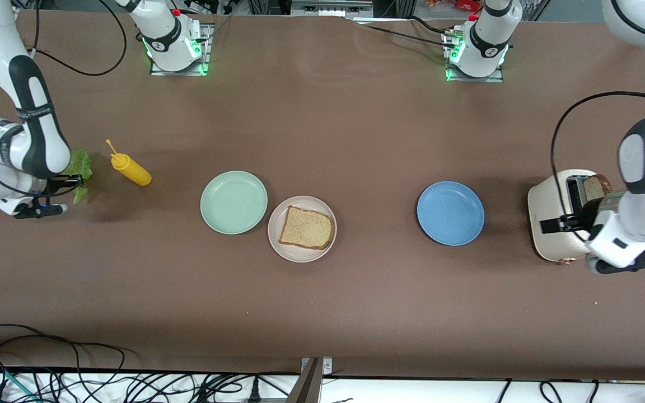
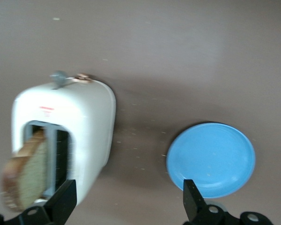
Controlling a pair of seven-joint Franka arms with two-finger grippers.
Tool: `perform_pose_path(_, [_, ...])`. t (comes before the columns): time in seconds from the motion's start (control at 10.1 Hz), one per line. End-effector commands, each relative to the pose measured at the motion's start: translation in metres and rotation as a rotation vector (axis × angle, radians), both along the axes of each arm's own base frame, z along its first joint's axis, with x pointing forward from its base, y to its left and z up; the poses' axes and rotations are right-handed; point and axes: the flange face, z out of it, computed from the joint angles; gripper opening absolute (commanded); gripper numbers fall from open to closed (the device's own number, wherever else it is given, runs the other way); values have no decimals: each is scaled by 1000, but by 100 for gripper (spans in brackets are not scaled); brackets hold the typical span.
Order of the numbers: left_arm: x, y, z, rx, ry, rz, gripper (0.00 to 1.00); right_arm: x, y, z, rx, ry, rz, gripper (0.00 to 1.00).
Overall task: Make sandwich on beige plate with both arms
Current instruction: 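Grasp the lettuce with the right gripper while the left gripper returns to the toaster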
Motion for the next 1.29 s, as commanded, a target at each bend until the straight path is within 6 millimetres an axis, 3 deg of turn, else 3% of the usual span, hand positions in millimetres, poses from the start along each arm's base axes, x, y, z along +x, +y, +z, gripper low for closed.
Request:
perform_pose_path(0.0, [-10,32,17,54,-5,35,100,32,3,74,8,33,-6,0])
perform_pose_path(0.1, [-11,41,14,59,3,49,100,43,11,105,15,45,-11,0])
perform_pose_path(0.2, [-12,45,12,57,9,55,100,56,31,139,-5,51,-43,0])
perform_pose_path(0.5, [-21,91,5,28,36,82,100,78,128,207,-83,59,-181,0])
perform_pose_path(0.8, [-34,116,-24,-21,111,-29,100,88,230,231,-40,10,-408,0])
perform_pose_path(1.0, [-39,123,-35,-28,134,-21,100,95,293,218,7,35,-649,0])
perform_pose_path(1.19, [-44,134,-45,-38,142,-25,100,108,340,200,70,62,-891,0])
